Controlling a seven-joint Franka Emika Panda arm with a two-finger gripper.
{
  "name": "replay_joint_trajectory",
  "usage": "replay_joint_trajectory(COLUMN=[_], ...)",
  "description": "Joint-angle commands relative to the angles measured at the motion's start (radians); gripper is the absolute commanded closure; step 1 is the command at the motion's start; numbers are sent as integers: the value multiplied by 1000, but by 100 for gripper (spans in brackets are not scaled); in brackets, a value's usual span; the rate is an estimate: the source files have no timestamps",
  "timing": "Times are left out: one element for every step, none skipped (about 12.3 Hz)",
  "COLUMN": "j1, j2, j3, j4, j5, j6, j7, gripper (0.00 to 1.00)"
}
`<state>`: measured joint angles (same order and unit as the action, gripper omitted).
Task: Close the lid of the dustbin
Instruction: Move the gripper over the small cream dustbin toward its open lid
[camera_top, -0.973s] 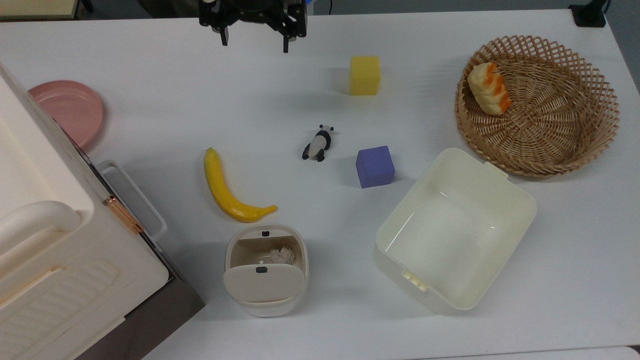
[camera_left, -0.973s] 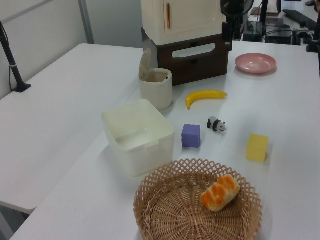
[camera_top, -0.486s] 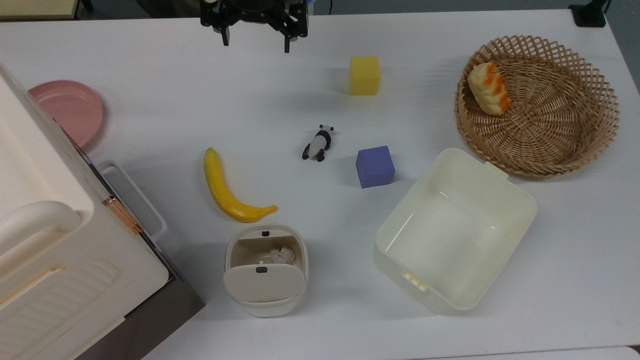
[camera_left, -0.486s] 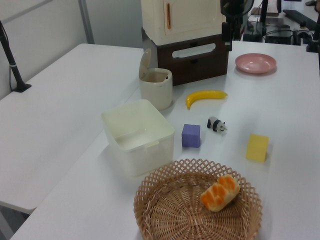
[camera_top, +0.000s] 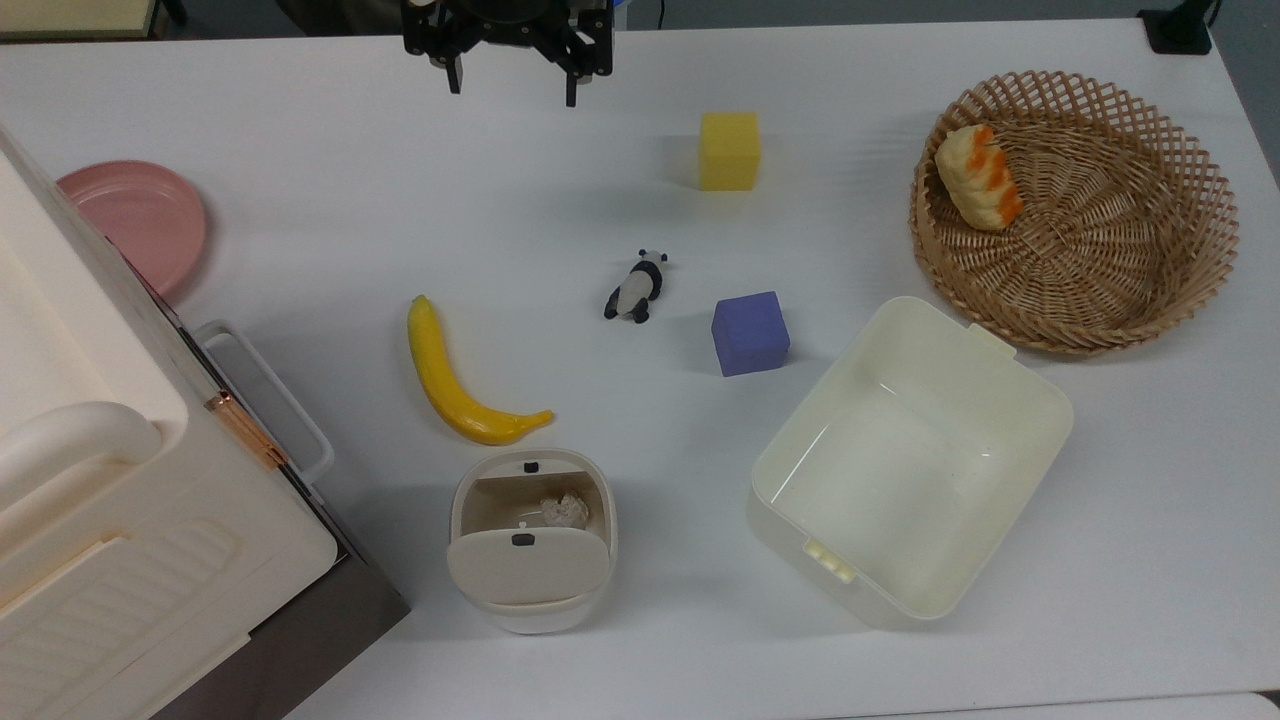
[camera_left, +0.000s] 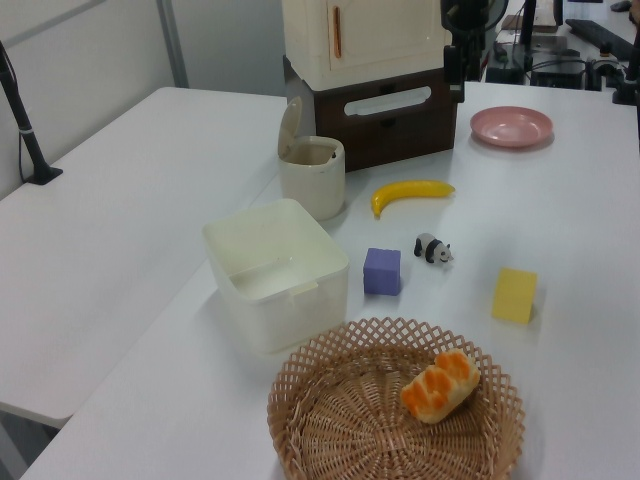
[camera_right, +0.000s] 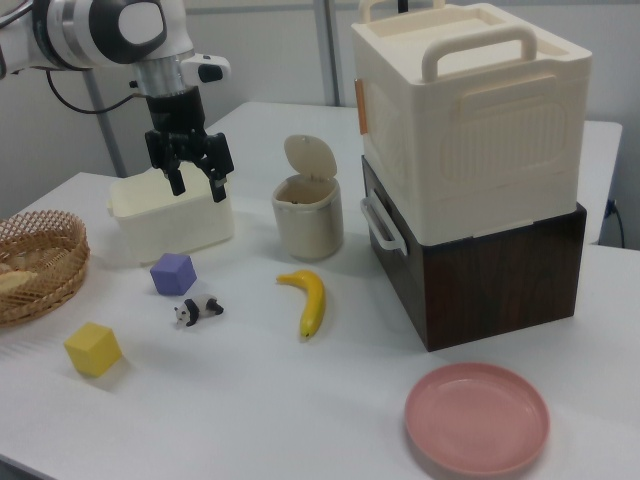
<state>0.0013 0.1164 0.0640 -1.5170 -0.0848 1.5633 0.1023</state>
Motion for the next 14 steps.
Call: replay_joint_trajectory(j1=[6, 5, 5, 6, 6, 6, 6, 6, 8, 8, 8, 8, 9, 11], j2=[-14, -11, -4, 5, 18, 31, 51, 65, 81, 103, 146, 190, 219, 248], j3=[-7, -9, -10, -12, -12, -12, -12, -10, -12, -12, -12, -12, -12, -12], j4=[-14, -12, -12, -12, -9, -5, 4, 20, 26, 43, 98, 145, 174, 191], j5=[22, 25, 25, 25, 25, 26, 29, 40, 57, 62, 60, 56, 56, 57], j6=[-16, -9, 30, 79, 107, 136, 205, 254, 318, 399, 465, 503, 541, 596], j7=[-93, -117, -133, -133, -133, -133, -121, -116, -115, -113, -80, -43, -32, -26], gripper=[40, 56, 68, 79, 82, 84, 85, 87, 88, 88, 88, 88, 88, 88])
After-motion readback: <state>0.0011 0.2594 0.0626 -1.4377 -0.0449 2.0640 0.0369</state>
